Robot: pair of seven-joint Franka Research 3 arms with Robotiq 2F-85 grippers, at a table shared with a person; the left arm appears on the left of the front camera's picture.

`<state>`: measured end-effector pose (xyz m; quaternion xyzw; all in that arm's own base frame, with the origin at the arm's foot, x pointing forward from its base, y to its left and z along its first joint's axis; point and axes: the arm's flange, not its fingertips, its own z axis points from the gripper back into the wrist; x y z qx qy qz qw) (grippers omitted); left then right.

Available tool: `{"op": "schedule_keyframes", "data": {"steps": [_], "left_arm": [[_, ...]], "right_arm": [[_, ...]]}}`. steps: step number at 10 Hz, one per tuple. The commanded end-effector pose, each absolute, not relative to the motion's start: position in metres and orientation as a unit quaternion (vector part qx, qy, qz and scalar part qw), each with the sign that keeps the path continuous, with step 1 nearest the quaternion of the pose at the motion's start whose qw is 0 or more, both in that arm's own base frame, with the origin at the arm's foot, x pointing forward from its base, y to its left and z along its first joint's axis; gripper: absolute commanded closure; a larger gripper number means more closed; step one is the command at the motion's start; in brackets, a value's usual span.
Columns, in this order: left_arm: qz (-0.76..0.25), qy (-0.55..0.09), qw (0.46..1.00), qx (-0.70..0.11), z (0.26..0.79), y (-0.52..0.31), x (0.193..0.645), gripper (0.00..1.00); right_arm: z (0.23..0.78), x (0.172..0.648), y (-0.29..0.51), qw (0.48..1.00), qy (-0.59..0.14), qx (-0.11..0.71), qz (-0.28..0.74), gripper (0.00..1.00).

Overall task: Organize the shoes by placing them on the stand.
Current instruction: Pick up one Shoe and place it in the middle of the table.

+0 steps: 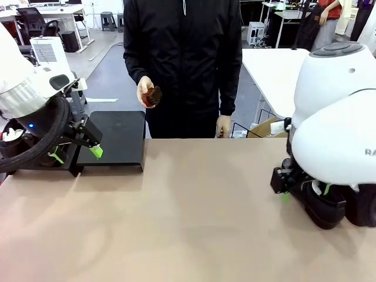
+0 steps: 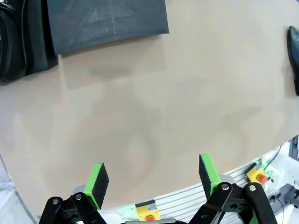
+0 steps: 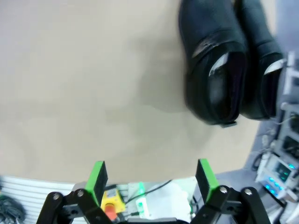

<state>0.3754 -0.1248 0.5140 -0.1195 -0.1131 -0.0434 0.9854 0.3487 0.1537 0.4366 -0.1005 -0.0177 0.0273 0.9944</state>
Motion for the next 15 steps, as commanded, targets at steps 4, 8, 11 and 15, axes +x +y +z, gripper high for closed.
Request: {"op": "schedule_keyframes", "data": {"steps": [4, 8, 11, 15], "left_arm": [[-0.048, -0.121, 0.985, -0.117, 0.511, -0.122, 0.375, 0.00], [-0.048, -0.121, 0.985, -0.117, 0.511, -0.122, 0.375, 0.00], [-0.048, -0.121, 0.985, -0.117, 0.511, -0.122, 0.375, 0.00], [-0.048, -0.121, 0.985, -0.117, 0.511, -0.122, 0.375, 0.00]], "right_arm": [[0.429, 0.425, 0.041, 0.998, 0.041, -0.035, 0.044, 0.00], [0.423, 0.422, 0.025, 0.998, 0.037, -0.045, 0.025, 0.00], [0.411, 0.431, 0.026, 0.997, 0.050, -0.016, 0.051, 0.00], [0.410, 0.426, 0.029, 0.998, 0.036, -0.016, 0.057, 0.24]]}}
